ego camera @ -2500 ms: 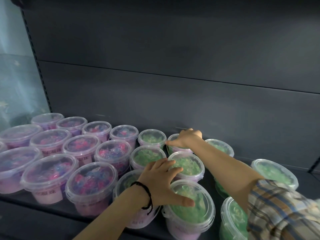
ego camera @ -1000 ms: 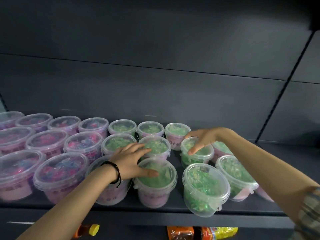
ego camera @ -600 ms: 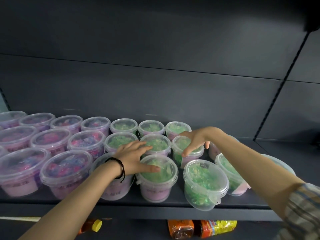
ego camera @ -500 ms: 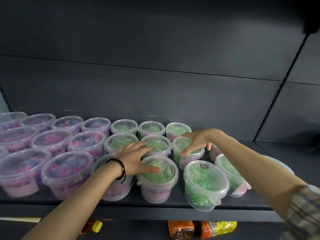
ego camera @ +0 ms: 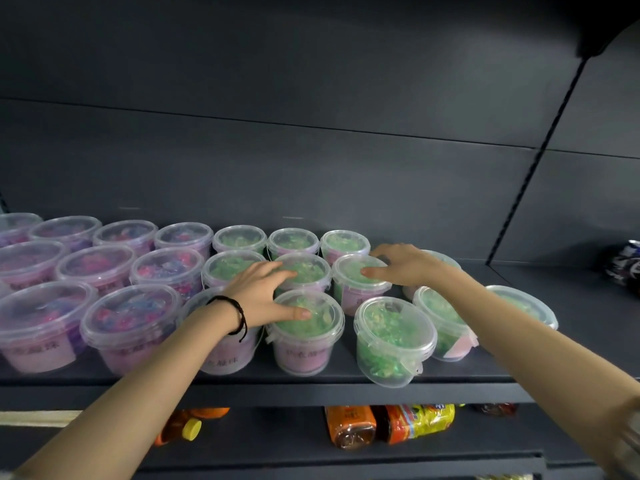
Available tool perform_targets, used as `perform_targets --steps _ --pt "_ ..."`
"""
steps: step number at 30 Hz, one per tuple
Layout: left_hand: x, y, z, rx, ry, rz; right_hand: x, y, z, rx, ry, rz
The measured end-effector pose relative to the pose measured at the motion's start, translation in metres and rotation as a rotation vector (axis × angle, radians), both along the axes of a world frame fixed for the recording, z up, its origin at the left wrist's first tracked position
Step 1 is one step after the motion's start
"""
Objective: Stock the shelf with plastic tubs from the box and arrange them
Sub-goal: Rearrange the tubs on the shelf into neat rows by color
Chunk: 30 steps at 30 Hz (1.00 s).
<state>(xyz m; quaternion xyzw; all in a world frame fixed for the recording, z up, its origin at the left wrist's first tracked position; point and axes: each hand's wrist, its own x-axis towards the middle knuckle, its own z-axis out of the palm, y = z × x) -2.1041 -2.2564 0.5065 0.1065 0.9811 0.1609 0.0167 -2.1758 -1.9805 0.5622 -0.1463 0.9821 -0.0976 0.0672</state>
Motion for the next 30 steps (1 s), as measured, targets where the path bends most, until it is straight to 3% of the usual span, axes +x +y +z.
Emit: perform_targets --steps 3,6,8,17,28,30 --pt "0.009 0.012 0.004 0.016 0.114 -0.062 0.027 0.024 0.008 -0.151 -0.222 0.202" --pt "0.021 0.030 0.008 -0.001 0.065 -0.124 0.045 0.037 0.008 -0.060 -0.455 0.334" --pt "0.027 0.040 0.009 -0.069 0.009 -0.148 0.051 0.040 0.005 -0.034 -0.487 0.346" --pt "0.030 0.043 0.010 -0.200 -0.031 -0.149 0.076 0.011 -0.004 0.203 -0.073 0.153" --pt "0.035 0.038 0.008 -0.147 0.035 -0.153 0.078 -0.016 -0.014 0.247 -0.011 -0.041" --pt "0.037 0.048 0.010 -0.115 0.083 -0.161 0.077 -0.010 -0.008 0.143 -0.058 -0.043"
